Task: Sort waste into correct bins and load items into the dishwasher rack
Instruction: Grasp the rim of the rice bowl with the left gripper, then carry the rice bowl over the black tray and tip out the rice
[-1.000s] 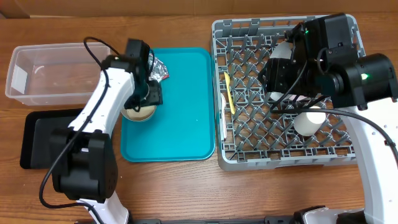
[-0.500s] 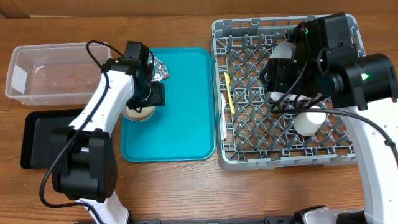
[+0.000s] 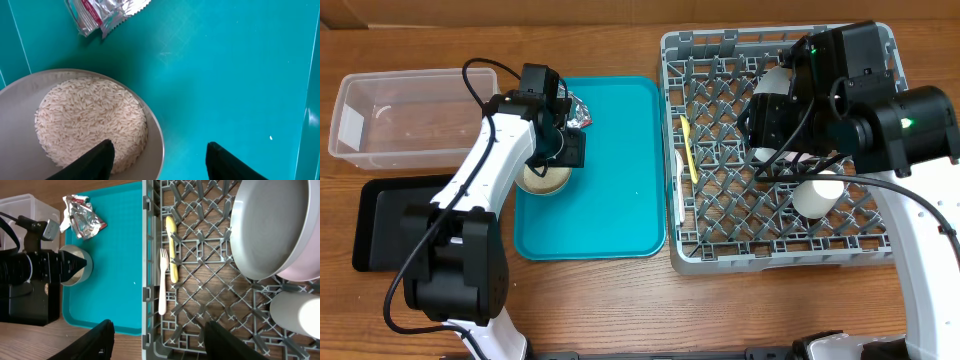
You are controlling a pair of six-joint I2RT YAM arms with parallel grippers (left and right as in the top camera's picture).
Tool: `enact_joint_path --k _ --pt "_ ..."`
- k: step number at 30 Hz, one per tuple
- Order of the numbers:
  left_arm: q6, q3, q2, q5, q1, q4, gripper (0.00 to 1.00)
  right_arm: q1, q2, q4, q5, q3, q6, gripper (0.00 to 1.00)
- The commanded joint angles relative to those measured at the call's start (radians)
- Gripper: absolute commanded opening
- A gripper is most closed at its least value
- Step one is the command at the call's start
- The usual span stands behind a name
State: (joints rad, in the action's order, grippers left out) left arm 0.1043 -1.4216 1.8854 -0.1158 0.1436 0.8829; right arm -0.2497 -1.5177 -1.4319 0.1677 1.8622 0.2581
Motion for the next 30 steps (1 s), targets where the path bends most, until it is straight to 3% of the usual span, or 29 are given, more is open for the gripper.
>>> enact_joint_path --k 1,12,17,23,30 --pt "0.0 0.002 0.006 0.014 -0.003 0.043 0.62 -0.003 0.003 -0.001 -0.011 0.003 0.001 0.61" --pt "-0.013 0.001 0.005 0.15 -0.006 0.196 0.68 -0.003 0.003 -0.018 -0.011 0.003 0.002 0.61" --pt "0.266 0.001 0.003 0.129 -0.033 0.215 0.56 -0.003 0.003 -0.022 -0.011 0.003 0.001 0.61" --pt "0.449 0.001 0.001 0.119 -0.069 0.238 0.62 -0.003 0.003 -0.033 -0.011 0.003 0.001 0.61" --pt "0.57 0.001 0.001 0.101 -0.119 0.289 0.69 -0.003 0.003 -0.034 -0.011 0.003 0.001 0.61"
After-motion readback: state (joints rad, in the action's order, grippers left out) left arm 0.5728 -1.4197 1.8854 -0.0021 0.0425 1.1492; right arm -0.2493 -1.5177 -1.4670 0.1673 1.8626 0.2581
